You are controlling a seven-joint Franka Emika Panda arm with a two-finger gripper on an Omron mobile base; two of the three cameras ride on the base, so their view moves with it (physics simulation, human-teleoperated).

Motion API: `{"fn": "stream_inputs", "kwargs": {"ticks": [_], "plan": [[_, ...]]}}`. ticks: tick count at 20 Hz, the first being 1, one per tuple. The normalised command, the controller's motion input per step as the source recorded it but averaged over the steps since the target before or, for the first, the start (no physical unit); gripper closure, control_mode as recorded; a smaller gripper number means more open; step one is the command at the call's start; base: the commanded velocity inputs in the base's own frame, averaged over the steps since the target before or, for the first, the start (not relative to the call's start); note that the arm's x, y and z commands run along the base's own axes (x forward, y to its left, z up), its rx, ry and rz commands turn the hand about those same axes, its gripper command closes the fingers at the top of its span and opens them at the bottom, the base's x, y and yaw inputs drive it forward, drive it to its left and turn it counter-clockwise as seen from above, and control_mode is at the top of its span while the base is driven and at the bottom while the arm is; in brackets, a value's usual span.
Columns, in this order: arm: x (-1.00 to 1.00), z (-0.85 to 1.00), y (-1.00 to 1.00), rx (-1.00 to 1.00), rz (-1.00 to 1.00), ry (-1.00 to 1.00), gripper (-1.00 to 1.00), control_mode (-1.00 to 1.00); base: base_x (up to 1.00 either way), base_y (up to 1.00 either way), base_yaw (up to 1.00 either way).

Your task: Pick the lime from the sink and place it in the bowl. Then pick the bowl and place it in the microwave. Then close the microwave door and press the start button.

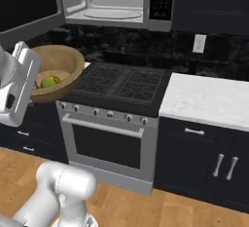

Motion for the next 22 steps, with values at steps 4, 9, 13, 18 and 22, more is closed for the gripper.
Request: {"fn": "stream_inputs", "kwargs": {"ticks": [4, 9, 13, 18, 22], "plan": [[0.0, 0.0, 0.0, 0.0, 0.0, 0.0, 1.0, 1.0, 0.42, -0.47, 0.55], [0.0, 0.0, 0.0, 0.0, 0.0, 0.0, 1.0, 1.0, 0.58, -0.46, 0.34], [0.0, 0.0, 0.0, 0.0, 0.0, 0.0, 1.0, 1.0, 0.74, -0.36, 0.17], [0.0, 0.0, 0.0, 0.0, 0.0, 0.0, 1.0, 1.0, 0.74, -0.02, 0.08], [0.0, 0.0, 0.0, 0.0, 0.0, 0.0, 1.0, 1.0, 0.72, 0.0, 0.16]]}}
